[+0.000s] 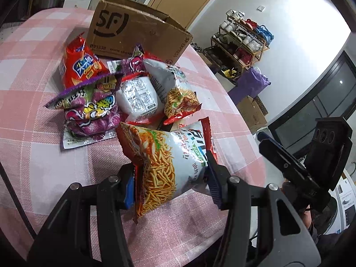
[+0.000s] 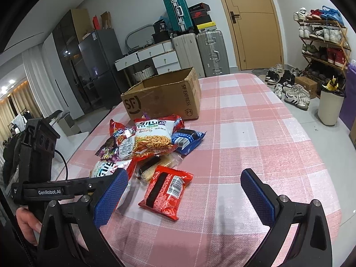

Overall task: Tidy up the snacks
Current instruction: 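Hold the noodle bag in the left gripper while the right gripper grasps the red wafer pack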

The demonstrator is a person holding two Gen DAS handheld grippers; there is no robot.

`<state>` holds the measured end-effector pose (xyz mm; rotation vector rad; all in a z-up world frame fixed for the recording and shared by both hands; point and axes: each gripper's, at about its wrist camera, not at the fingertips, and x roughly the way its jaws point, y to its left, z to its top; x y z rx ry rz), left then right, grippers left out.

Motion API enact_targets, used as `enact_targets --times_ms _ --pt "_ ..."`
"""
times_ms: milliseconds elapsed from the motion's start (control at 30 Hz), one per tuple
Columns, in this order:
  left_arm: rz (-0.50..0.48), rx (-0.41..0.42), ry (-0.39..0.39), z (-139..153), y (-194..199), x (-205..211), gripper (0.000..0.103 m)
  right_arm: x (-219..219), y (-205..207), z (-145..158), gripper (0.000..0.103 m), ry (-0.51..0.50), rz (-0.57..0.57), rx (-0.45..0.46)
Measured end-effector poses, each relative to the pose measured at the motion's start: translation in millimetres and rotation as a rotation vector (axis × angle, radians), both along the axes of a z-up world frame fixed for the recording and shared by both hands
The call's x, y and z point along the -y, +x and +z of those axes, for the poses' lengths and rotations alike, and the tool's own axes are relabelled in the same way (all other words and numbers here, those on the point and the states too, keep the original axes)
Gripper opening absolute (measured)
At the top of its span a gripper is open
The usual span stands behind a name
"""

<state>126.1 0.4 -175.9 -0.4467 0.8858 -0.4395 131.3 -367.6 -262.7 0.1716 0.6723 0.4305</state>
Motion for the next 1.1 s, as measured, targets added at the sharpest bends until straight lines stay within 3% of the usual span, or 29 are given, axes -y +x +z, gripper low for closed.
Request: enact_targets --times_ms 733,1100 --pt "0.029 0.03 -0.028 31 -40 -45 0.05 -28 18 -34 0.103 -0.027 0.076 -0.096" --pt "0.057 0.059 0.007 40 -58 -61 0.05 -49 35 -50 0.103 -0.076 0.107 -0.143"
